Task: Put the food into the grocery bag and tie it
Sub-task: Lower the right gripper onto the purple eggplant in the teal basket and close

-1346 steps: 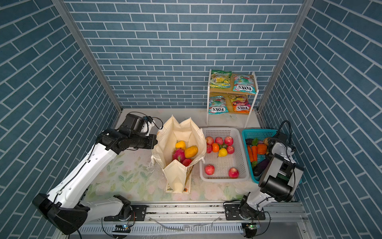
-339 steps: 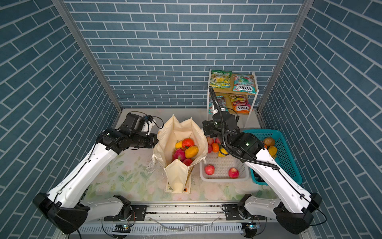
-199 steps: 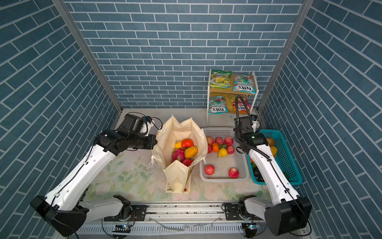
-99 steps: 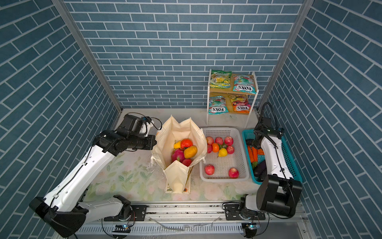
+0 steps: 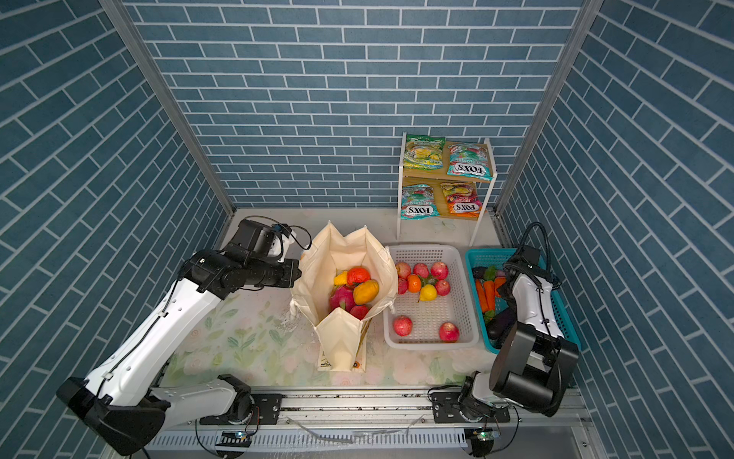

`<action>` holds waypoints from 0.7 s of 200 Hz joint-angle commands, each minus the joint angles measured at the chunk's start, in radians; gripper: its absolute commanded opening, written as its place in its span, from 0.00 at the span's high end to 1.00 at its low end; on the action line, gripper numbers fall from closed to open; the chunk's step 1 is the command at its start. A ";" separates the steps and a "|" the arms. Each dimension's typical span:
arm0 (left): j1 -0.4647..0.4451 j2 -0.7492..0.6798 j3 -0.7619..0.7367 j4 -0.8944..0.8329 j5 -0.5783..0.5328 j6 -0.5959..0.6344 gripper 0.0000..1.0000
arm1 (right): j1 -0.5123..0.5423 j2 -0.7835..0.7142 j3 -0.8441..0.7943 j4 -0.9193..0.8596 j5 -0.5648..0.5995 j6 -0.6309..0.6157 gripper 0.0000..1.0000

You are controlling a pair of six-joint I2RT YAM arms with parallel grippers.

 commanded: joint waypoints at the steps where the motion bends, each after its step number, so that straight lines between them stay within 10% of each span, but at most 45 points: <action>1: -0.004 0.004 0.001 0.018 0.000 0.014 1.00 | -0.011 0.028 -0.022 0.025 -0.018 0.042 0.23; 140: -0.003 0.015 0.000 0.021 -0.002 0.016 1.00 | -0.043 0.123 -0.095 0.125 -0.080 0.031 0.31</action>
